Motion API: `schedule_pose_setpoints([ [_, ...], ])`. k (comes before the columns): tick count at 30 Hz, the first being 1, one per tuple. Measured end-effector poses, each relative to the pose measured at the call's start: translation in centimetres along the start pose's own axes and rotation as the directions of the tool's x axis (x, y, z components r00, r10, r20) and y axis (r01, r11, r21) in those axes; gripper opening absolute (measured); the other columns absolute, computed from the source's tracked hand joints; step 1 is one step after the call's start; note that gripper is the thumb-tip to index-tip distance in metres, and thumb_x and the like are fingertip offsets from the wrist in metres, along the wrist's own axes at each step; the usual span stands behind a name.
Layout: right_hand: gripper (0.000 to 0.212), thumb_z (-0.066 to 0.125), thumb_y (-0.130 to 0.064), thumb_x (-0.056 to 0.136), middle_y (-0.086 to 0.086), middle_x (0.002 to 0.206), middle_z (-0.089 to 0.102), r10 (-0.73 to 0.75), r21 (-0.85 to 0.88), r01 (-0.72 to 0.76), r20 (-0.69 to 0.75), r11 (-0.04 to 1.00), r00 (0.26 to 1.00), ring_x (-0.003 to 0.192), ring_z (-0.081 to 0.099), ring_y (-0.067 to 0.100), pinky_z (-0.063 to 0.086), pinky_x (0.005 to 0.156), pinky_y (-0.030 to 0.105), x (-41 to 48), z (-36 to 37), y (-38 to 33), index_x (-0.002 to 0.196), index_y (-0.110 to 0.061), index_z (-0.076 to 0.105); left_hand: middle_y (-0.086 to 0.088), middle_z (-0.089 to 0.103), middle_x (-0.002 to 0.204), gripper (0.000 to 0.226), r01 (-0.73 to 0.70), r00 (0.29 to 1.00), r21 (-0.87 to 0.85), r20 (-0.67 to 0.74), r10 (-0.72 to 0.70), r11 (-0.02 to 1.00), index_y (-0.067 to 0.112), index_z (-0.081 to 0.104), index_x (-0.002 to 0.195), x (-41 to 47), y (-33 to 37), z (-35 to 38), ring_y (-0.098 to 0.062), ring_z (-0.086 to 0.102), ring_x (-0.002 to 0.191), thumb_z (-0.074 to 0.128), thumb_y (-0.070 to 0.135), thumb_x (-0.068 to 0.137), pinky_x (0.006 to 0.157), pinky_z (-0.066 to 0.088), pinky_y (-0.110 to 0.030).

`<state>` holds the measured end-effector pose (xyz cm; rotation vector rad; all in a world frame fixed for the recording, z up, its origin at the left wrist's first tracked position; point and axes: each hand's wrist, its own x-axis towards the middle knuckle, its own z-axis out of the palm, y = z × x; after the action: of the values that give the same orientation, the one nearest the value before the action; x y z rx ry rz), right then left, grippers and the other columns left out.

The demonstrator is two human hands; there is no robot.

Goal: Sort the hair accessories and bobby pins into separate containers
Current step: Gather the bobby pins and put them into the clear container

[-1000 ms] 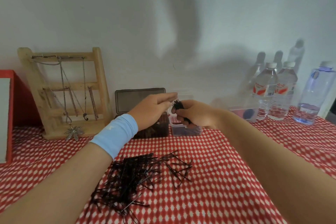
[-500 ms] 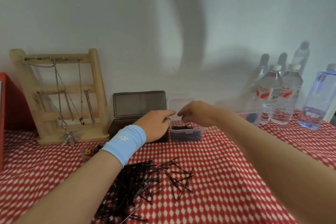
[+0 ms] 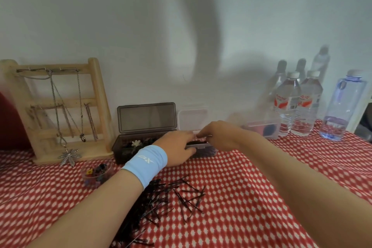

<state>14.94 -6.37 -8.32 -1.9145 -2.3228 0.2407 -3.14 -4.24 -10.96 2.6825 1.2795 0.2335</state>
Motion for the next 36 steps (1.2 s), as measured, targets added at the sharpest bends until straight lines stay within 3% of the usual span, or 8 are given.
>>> schedule_pose_setpoints([
  [3,0.044,0.048,-0.006,0.098,-0.002,0.14,0.059,-0.049,0.012,0.051,-0.149,0.999,0.988,0.126,0.054,0.02,0.043,0.108,0.035,-1.2,-0.2,-1.3,0.133,-0.027,0.065,0.006,0.044,0.149,0.048,-0.007,0.988,-0.053,-0.157,-0.002,0.999,0.026,0.043,0.146,-1.9,-0.5,-1.1,-0.015,0.037,0.138,0.049,0.035,0.099,0.117,0.029,-0.035],
  [6,0.029,0.056,-0.019,0.097,-0.009,0.121,0.065,-0.132,0.062,0.139,-0.106,0.988,0.986,0.103,0.06,0.008,0.046,0.096,0.028,-3.1,-0.1,-3.3,0.119,-0.03,0.072,0.013,0.059,0.122,0.032,-0.042,0.966,-0.136,-0.258,0.005,0.99,0.03,0.057,0.129,-5.1,-1.1,-2.1,-0.003,0.053,0.112,0.053,0.03,0.097,0.101,0.044,-0.028],
  [9,0.043,0.068,-0.04,0.091,-0.01,0.132,0.063,-0.189,0.076,0.178,0.168,0.981,0.967,0.115,0.059,0.01,0.043,0.108,0.037,-4.8,0.6,-5.2,0.133,-0.032,0.063,0.017,0.058,0.121,0.037,0.042,0.996,-0.182,-0.068,-0.055,0.982,0.037,0.055,0.128,-9.1,-2.0,-2.7,0.002,0.055,0.107,0.061,0.041,0.091,0.098,0.048,-0.027],
  [15,0.119,0.082,-0.069,0.063,-0.006,0.159,0.023,-0.107,-0.062,0.142,0.386,0.988,0.916,0.149,0.022,0.026,0.025,0.118,0.055,-5.8,2.8,-7.4,0.158,-0.039,0.018,0.014,-0.01,0.161,0.132,0.253,0.855,0.132,0.433,-0.286,0.958,0.031,-0.009,0.155,-14.2,-2.4,-1.5,-0.018,0.0,0.15,0.069,0.08,0.061,0.122,0.014,-0.043],
  [21,0.073,0.083,-0.043,0.078,-0.003,0.138,0.058,-0.184,-0.044,0.212,0.347,0.976,0.92,0.124,0.055,0.02,0.046,0.106,0.036,-6.1,3.2,-9.2,0.143,-0.025,0.054,0.011,0.03,0.144,0.096,0.165,0.963,0.061,0.204,-0.174,0.984,0.03,0.026,0.152,-14.7,-2.1,0.3,-0.013,0.028,0.136,0.064,0.072,0.075,0.115,0.031,-0.035],
  [25,0.055,0.074,-0.04,0.086,-0.001,0.127,0.063,-0.181,-0.062,0.204,0.268,0.977,0.946,0.115,0.061,0.022,0.051,0.099,0.038,-6.0,3.1,-10.2,0.136,-0.023,0.059,0.015,0.013,0.157,0.103,0.187,0.963,-0.086,0.212,-0.166,0.979,0.032,0.01,0.156,-15.7,-2.2,-1.1,-0.014,0.016,0.147,0.067,0.066,0.077,0.12,0.023,-0.037],
  [31,0.121,0.076,-0.074,0.068,-0.003,0.168,0.011,-0.229,-0.009,0.252,0.389,0.968,0.892,0.152,0.016,0.027,0.021,0.121,0.05,-6.1,4.5,-14.9,0.16,-0.032,0.01,0.004,-0.018,0.163,0.147,0.369,0.756,0.286,0.461,-0.464,0.884,0.026,-0.02,0.153,-19.2,-4.2,-2.8,-0.023,-0.009,0.151,0.074,0.08,0.053,0.123,0.01,-0.045],
  [36,0.13,0.077,-0.079,0.059,0.002,0.162,0.018,-0.21,-0.128,0.274,0.371,0.953,0.905,0.149,0.018,0.03,0.028,0.119,0.054,-5.9,6.8,-17.0,0.159,-0.027,0.014,0.003,0.023,0.149,0.12,0.301,0.868,0.182,0.354,-0.347,0.936,0.03,0.015,0.154,-19.8,-4.3,-2.0,-0.02,0.021,0.141,0.076,0.072,0.059,0.118,0.027,-0.04],
])
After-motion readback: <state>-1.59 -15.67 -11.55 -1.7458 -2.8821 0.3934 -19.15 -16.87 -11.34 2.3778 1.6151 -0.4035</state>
